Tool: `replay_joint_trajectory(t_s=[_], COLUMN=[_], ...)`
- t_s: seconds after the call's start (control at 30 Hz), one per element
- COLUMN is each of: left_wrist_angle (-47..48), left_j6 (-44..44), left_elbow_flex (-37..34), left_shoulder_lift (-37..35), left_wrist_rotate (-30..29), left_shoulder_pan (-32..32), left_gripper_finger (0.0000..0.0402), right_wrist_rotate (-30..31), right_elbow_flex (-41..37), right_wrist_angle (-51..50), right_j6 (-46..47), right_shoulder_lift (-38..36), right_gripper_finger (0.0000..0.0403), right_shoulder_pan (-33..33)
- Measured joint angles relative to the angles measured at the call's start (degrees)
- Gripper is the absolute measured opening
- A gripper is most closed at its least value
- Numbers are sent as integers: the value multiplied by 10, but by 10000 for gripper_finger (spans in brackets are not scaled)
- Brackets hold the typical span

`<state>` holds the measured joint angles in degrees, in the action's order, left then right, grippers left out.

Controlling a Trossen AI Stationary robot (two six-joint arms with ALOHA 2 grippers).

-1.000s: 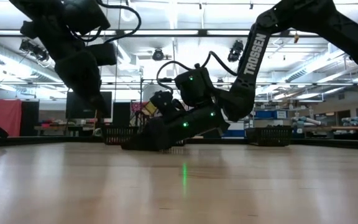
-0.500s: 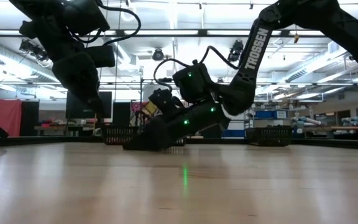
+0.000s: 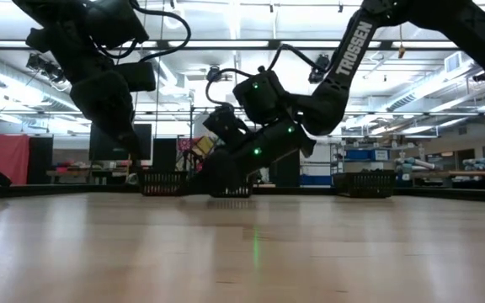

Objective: Sort Halloween decoration
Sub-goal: Put the white ghost toy into the middle black bin

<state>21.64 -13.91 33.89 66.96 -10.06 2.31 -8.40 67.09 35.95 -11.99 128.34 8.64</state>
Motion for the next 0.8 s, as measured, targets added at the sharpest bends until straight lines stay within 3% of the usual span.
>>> replay_joint_trajectory(t_s=[0.27, 0.53, 0.8], left_wrist_angle=[0, 0, 0], left_j6=[0, 0, 1], left_elbow_flex=[0, 0, 0], left_shoulder_lift=[0, 0, 0], left_wrist_rotate=[0, 0, 0], left_shoulder_pan=[0, 0, 0], left_gripper_finger=[0, 0, 0], right_wrist_rotate=[44, 54, 36], right_elbow_flex=[1, 2, 5], right_wrist_angle=[-40, -51, -43], right_j6=[-34, -55, 81], right_shoulder_lift=[-47, -105, -104], right_gripper_finger=[96, 97, 97], right_shoulder_pan=[8, 59, 127])
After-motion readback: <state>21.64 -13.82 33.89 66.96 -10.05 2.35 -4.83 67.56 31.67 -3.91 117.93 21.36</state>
